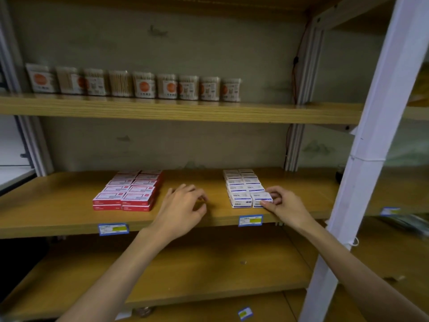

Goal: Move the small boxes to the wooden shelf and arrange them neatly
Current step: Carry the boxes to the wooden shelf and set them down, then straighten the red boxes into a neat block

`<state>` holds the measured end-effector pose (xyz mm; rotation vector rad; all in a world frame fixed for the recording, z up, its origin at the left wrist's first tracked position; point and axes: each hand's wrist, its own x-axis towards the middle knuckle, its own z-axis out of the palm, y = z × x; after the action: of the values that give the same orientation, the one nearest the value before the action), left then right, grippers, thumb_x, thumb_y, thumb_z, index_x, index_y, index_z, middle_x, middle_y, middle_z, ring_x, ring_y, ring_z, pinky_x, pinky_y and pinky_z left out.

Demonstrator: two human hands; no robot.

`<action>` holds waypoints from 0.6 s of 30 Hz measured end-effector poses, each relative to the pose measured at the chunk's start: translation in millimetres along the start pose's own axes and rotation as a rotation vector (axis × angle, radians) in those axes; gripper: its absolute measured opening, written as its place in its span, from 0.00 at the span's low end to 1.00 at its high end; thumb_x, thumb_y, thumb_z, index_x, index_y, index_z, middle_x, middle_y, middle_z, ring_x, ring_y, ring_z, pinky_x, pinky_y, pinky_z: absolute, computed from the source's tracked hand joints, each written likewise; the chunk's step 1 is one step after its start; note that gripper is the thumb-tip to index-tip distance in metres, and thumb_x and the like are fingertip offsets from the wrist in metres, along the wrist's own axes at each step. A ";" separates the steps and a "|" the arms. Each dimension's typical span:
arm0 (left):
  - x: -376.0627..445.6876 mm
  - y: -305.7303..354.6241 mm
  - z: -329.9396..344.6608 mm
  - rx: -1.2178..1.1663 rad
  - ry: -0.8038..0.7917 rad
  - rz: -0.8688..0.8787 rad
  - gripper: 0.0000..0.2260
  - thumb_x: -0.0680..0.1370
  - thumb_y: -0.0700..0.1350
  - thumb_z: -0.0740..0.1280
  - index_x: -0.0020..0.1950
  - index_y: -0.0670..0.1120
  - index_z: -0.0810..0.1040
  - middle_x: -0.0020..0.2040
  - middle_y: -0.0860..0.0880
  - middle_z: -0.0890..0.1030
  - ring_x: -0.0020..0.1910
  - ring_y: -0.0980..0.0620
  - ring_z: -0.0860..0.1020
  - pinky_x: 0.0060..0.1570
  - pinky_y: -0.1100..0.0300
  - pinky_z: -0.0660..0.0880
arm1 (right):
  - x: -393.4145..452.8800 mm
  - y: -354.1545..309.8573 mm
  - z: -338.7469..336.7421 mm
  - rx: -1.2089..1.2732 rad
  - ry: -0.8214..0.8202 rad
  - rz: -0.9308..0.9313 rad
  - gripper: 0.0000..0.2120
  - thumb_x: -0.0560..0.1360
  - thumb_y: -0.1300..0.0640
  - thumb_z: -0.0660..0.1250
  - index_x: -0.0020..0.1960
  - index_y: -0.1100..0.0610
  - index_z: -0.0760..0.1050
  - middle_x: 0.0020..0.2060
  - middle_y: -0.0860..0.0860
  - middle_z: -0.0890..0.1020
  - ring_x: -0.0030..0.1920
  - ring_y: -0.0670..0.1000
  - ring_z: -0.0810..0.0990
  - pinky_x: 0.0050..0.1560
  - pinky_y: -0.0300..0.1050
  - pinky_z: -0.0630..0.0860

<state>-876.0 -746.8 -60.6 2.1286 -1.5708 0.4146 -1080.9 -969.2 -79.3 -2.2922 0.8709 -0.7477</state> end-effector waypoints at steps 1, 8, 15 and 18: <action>-1.3 0.6 -0.1 0.000 0.010 -0.004 0.10 0.81 0.52 0.63 0.61 0.56 0.78 0.58 0.58 0.77 0.62 0.57 0.71 0.64 0.52 0.65 | 2.3 -0.6 2.0 0.010 0.019 0.001 0.18 0.76 0.53 0.73 0.63 0.51 0.73 0.54 0.47 0.81 0.47 0.45 0.81 0.43 0.38 0.80; -13.3 -14.9 -6.8 0.002 0.036 -0.032 0.09 0.80 0.52 0.64 0.59 0.56 0.78 0.54 0.58 0.77 0.58 0.57 0.72 0.62 0.52 0.67 | 7.8 -8.4 9.8 -0.094 0.057 0.016 0.17 0.74 0.51 0.74 0.60 0.48 0.73 0.58 0.48 0.72 0.52 0.48 0.80 0.40 0.38 0.79; -23.3 -36.9 -19.1 0.007 0.089 -0.056 0.09 0.80 0.52 0.65 0.59 0.55 0.77 0.52 0.59 0.73 0.57 0.55 0.72 0.60 0.52 0.69 | 1.0 -49.2 35.7 -0.307 0.232 -0.145 0.17 0.74 0.48 0.71 0.62 0.48 0.75 0.60 0.48 0.74 0.63 0.49 0.70 0.63 0.49 0.69; -33.9 -55.7 -29.7 0.000 0.110 -0.098 0.10 0.79 0.52 0.66 0.60 0.55 0.77 0.56 0.56 0.74 0.59 0.54 0.72 0.60 0.53 0.68 | -3.1 -82.4 58.2 -0.222 0.193 -0.256 0.12 0.75 0.51 0.70 0.58 0.49 0.77 0.55 0.45 0.76 0.58 0.46 0.72 0.60 0.46 0.71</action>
<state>-832.3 -690.0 -62.4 2.1344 -1.4002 0.4899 -1011.3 -897.6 -64.7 -2.5943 0.7864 -1.0433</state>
